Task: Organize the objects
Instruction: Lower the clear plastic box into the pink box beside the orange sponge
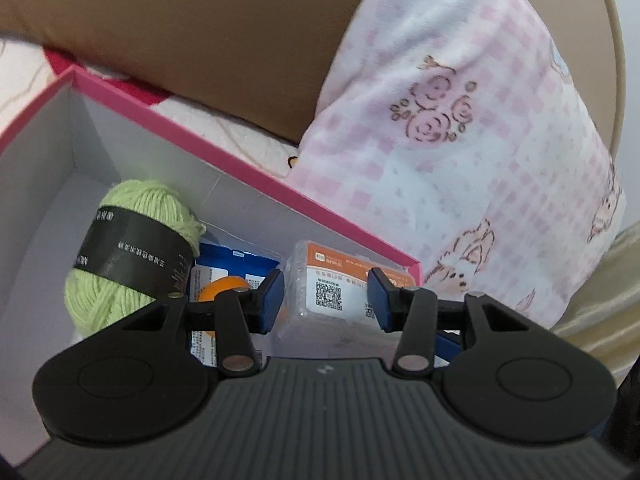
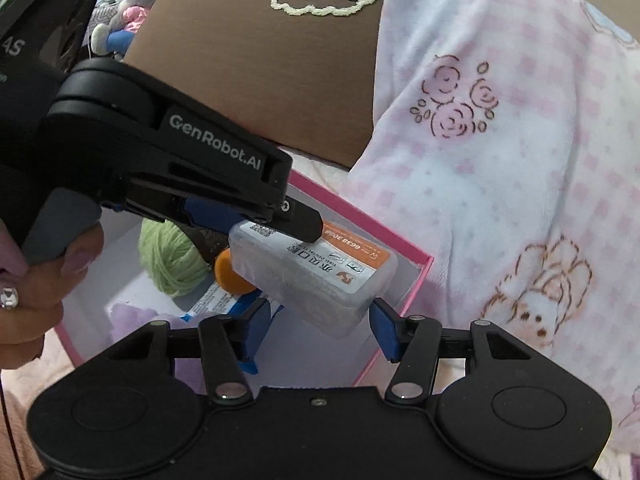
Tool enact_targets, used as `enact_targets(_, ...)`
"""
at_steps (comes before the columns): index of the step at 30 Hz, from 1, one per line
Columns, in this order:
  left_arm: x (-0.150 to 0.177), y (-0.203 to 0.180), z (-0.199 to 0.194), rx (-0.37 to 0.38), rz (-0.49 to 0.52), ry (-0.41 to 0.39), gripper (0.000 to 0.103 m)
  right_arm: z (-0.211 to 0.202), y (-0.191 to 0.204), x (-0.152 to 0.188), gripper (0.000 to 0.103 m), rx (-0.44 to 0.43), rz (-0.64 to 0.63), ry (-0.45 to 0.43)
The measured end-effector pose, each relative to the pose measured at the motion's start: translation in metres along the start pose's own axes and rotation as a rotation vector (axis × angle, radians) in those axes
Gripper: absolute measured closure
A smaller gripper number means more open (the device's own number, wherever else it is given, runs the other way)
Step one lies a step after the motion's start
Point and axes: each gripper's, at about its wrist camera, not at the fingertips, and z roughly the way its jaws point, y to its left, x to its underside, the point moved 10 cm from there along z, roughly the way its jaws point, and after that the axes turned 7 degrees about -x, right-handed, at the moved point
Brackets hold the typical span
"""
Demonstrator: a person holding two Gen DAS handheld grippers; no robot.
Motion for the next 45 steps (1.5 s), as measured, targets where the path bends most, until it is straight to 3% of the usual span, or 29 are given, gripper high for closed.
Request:
enact_targets(5, -0.002, 0.01, 0.005, -0.017, -0.005, -0.012, 0.063, 0.01, 0.001, 0.001, 0.043, -0.051, -0.018, 0.031)
enact_targets(11, 0.005, 0.006, 0.013, -0.021, 0.05, -0.007, 0.063, 0.025, -0.004, 0.003, 0.042, 0.03, -0.046, 0.053)
enact_targets(16, 0.004, 0.009, 0.02, -0.075, 0.082, -0.012, 0.063, 0.036, -0.001, 0.004, 0.042, 0.025, -0.064, 0.078)
enact_targets(32, 0.005, 0.019, 0.019, -0.071, 0.044, 0.027, 0.069, 0.052, 0.013, 0.007, 0.044, 0.182, -0.2, 0.174)
enact_targets(39, 0.007, 0.018, 0.003, -0.164, 0.175, -0.026, 0.072, 0.056, 0.032, 0.014, 0.046, 0.131, -0.115, 0.199)
enact_targets(45, -0.003, 0.031, 0.013, -0.111, 0.081, -0.025, 0.072, 0.066, 0.018, 0.002, 0.048, 0.164, -0.103, 0.173)
